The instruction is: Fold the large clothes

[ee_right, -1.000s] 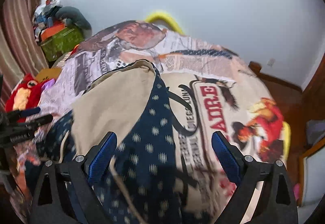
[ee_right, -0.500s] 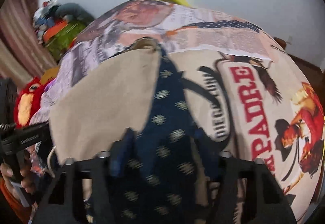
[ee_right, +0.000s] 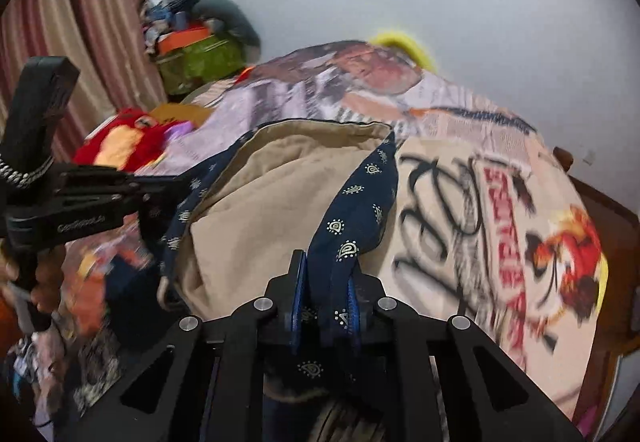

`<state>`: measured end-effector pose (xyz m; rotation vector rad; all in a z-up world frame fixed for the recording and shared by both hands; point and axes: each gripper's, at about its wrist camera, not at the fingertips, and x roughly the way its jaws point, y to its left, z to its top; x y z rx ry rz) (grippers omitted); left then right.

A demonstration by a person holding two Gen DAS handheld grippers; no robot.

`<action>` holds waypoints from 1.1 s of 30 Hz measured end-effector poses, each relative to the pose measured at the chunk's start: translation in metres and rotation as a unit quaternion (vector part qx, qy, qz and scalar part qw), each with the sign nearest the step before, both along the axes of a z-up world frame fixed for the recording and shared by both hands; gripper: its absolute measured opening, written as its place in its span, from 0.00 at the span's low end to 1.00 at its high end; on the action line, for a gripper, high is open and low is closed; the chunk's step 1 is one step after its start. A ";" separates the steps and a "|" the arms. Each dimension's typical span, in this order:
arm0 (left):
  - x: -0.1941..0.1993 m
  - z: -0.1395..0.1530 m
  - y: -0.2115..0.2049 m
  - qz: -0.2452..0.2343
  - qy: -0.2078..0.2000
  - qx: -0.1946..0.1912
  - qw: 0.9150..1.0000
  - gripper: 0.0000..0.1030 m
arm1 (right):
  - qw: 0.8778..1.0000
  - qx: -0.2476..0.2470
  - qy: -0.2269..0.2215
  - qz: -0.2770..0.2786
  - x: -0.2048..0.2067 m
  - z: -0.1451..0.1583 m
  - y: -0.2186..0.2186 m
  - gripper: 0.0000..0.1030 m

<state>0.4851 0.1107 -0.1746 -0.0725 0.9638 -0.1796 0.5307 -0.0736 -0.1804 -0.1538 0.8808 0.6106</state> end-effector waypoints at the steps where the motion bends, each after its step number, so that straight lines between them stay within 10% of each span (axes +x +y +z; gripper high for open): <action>1: -0.014 -0.005 -0.003 -0.009 0.009 0.004 1.000 0.04 | 1.000 -0.002 0.009 0.002 -0.015 -0.003 -0.005 0.15; 9: -0.077 -0.047 -0.008 -0.035 0.071 0.048 0.996 0.04 | 0.997 -0.055 0.044 0.018 -0.085 -0.034 -0.020 0.16; 13: -0.088 -0.040 0.007 -0.019 0.076 0.041 0.996 0.07 | 0.997 -0.060 0.055 0.011 -0.097 -0.026 -0.027 0.41; 18: -0.082 -0.007 0.020 0.005 0.032 0.041 0.999 0.44 | 1.000 -0.014 0.015 -0.009 -0.097 0.014 -0.042 0.69; 25: -0.028 0.018 0.020 0.033 -0.021 0.035 0.999 0.63 | 0.999 -0.004 -0.009 -0.049 -0.042 0.034 -0.033 0.78; 33: 0.052 -0.020 0.010 0.052 0.012 0.021 0.998 0.63 | 0.992 0.024 0.080 -0.094 0.052 -0.023 -0.014 0.77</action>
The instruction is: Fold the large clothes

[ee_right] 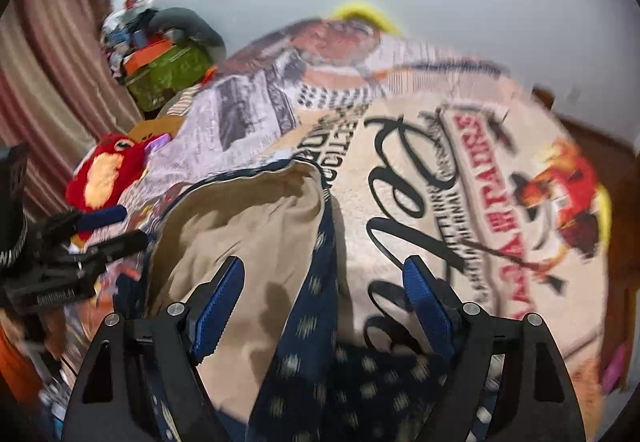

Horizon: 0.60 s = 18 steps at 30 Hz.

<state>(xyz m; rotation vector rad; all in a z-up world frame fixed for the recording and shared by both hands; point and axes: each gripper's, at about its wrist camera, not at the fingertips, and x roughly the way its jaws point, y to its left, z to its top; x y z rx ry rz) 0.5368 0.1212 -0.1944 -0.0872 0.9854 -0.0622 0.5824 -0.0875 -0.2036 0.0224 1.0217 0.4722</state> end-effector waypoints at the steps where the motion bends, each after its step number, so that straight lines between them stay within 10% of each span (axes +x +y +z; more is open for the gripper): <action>1: 0.005 -0.006 0.000 0.001 0.005 -0.002 1.000 0.63 | 1.000 0.003 0.010 -0.004 0.009 -0.008 0.003 0.72; 8: 0.026 -0.028 -0.005 -0.003 0.032 -0.035 0.999 0.09 | 0.998 0.046 0.030 -0.016 0.035 -0.033 0.006 0.27; 18: -0.035 0.028 -0.027 -0.059 -0.019 0.006 0.998 0.07 | 0.997 0.053 -0.030 0.048 -0.026 0.017 0.007 0.10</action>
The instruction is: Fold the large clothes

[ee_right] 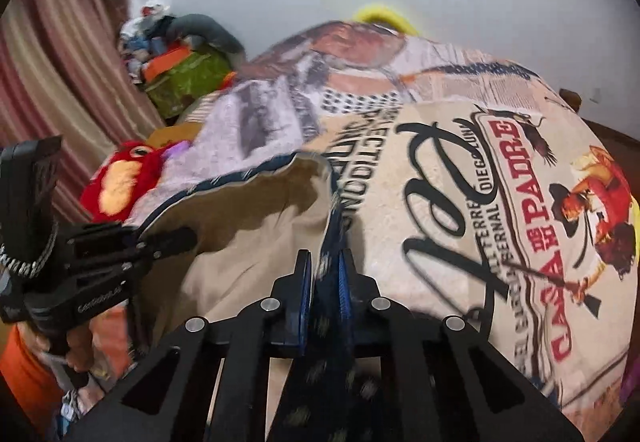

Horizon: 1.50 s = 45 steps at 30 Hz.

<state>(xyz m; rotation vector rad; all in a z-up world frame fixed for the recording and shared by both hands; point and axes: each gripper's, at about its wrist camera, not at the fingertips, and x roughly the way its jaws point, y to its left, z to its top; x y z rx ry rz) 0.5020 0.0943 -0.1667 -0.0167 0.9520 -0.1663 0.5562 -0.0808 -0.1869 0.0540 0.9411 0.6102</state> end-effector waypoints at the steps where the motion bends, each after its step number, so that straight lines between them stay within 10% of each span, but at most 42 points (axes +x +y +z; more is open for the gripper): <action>1: -0.009 0.005 -0.002 -0.006 -0.003 0.005 1.000 0.07 | 1.000 0.002 -0.001 0.004 -0.008 0.005 -0.002 0.10; 15: -0.136 0.000 -0.043 -0.097 -0.003 0.057 0.994 0.07 | 0.999 -0.005 -0.041 0.035 -0.119 0.055 -0.027 0.11; 19: -0.154 -0.019 -0.040 -0.095 0.011 0.053 0.994 0.07 | 0.999 -0.009 -0.032 0.034 -0.121 0.060 -0.029 0.70; 31: -0.154 -0.043 -0.012 -0.078 0.023 0.000 0.997 0.07 | 0.996 -0.049 0.011 0.079 -0.073 0.008 0.049 0.73; 34: -0.154 -0.047 -0.006 -0.078 0.025 -0.009 0.997 0.07 | 0.995 -0.057 0.024 0.080 -0.060 -0.007 0.070 0.63; 38: -0.151 -0.050 -0.002 -0.073 0.028 -0.014 0.997 0.07 | 0.994 -0.054 0.048 0.085 -0.046 -0.024 0.088 0.20; 45: -0.156 -0.047 0.001 -0.064 0.021 -0.011 0.998 0.07 | 0.995 -0.054 0.028 0.084 -0.064 -0.020 0.074 0.07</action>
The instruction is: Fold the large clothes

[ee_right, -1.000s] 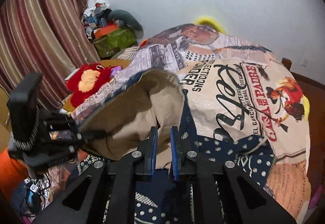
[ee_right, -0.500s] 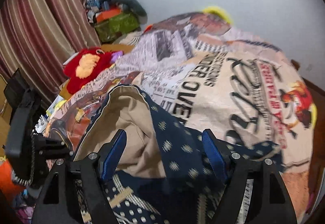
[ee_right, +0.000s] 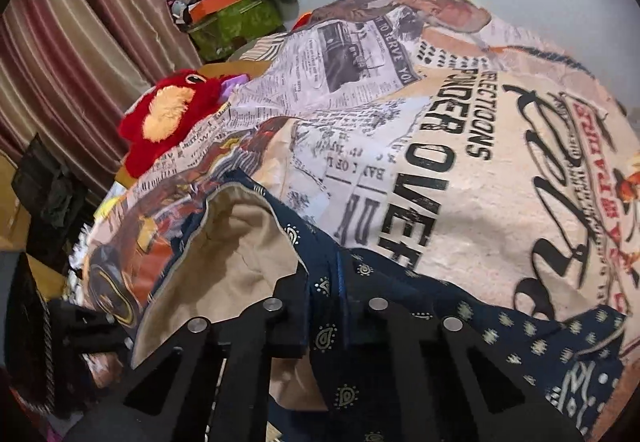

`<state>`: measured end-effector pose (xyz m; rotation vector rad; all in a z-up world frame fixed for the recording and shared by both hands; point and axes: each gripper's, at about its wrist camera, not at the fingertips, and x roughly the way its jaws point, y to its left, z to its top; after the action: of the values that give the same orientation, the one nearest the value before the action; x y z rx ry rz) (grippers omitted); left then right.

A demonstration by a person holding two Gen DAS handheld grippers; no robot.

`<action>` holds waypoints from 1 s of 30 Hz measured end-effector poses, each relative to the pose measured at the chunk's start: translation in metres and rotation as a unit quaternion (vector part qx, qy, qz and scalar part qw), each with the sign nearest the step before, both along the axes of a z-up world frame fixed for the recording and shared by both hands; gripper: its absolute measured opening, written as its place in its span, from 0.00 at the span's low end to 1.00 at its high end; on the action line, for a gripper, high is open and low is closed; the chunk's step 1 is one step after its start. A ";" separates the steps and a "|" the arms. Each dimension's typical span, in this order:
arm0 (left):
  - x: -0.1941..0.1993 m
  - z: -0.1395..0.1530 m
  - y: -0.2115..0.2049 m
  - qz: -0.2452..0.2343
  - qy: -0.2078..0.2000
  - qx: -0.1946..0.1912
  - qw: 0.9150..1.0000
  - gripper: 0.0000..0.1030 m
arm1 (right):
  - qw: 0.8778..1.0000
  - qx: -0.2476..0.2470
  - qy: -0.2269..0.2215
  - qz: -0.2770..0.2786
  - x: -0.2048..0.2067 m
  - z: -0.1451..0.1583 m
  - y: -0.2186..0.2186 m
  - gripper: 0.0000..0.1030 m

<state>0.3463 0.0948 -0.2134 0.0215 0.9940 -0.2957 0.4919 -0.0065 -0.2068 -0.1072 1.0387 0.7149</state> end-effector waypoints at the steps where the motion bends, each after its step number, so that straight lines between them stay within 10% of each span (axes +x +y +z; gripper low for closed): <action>1: -0.002 0.002 0.000 0.000 -0.003 0.002 1.000 0.07 | 1.000 0.002 -0.002 -0.001 -0.003 0.003 -0.004 0.07; 9: -0.023 0.014 -0.001 0.015 -0.017 0.025 0.999 0.07 | 0.999 0.009 -0.047 0.013 -0.075 0.038 -0.060 0.06; 25: -0.081 -0.008 0.027 0.084 0.030 0.046 0.995 0.12 | 0.999 0.015 0.035 -0.015 -0.197 0.003 -0.122 0.08; 30: -0.104 -0.002 0.026 0.073 0.026 0.065 0.995 0.13 | 0.999 0.001 0.034 -0.006 -0.219 0.014 -0.122 0.36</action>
<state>0.2420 0.1211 -0.2155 0.0596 1.0596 -0.0985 0.2727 -0.1282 -0.1932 -0.0761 1.1018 0.7134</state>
